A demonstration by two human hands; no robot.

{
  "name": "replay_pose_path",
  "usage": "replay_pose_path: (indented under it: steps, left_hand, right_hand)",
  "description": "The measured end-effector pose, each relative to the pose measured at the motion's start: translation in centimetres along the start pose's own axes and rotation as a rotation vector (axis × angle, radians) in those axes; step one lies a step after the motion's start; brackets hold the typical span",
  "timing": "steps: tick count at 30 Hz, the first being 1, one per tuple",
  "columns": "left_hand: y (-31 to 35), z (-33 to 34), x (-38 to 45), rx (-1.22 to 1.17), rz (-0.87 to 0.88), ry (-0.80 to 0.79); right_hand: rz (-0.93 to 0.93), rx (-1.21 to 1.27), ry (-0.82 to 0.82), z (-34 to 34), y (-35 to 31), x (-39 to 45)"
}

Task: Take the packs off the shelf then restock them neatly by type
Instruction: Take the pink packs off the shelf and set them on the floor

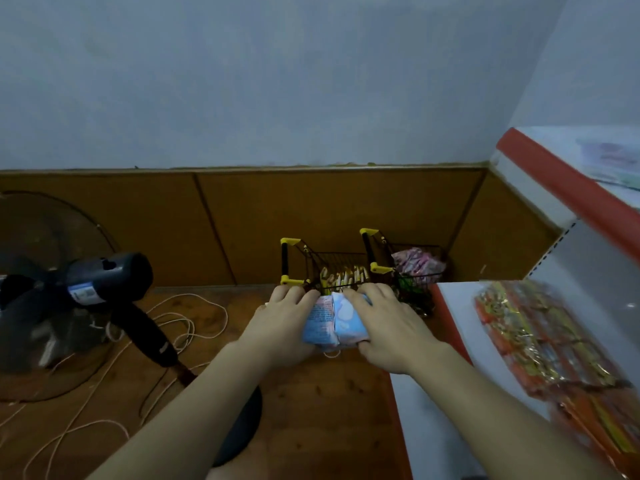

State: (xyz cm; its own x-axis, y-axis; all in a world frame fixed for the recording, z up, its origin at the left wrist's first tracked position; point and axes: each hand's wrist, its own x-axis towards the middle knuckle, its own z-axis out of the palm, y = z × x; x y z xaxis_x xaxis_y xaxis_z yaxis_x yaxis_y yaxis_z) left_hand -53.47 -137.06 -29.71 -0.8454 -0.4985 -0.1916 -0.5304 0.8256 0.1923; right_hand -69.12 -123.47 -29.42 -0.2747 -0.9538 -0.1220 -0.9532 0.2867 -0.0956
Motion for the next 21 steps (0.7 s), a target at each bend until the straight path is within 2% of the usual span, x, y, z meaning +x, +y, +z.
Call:
replay_pose_path:
  steps: [11, 16, 21]
  left_hand:
    - [-9.6, 9.5, 16.6, -0.023, 0.033, -0.054]
    - [-14.3, 17.1, 22.7, -0.016, 0.05, -0.108]
    - [-16.7, 27.4, 27.3, -0.032, 0.007, -0.167]
  right_hand:
    - [0.049, 0.038, -0.148, 10.4, 4.9, 17.4]
    - [0.061, 0.065, -0.211, 19.0, 6.4, 23.5]
    - [0.071, 0.092, -0.293, 29.1, 8.7, 27.4]
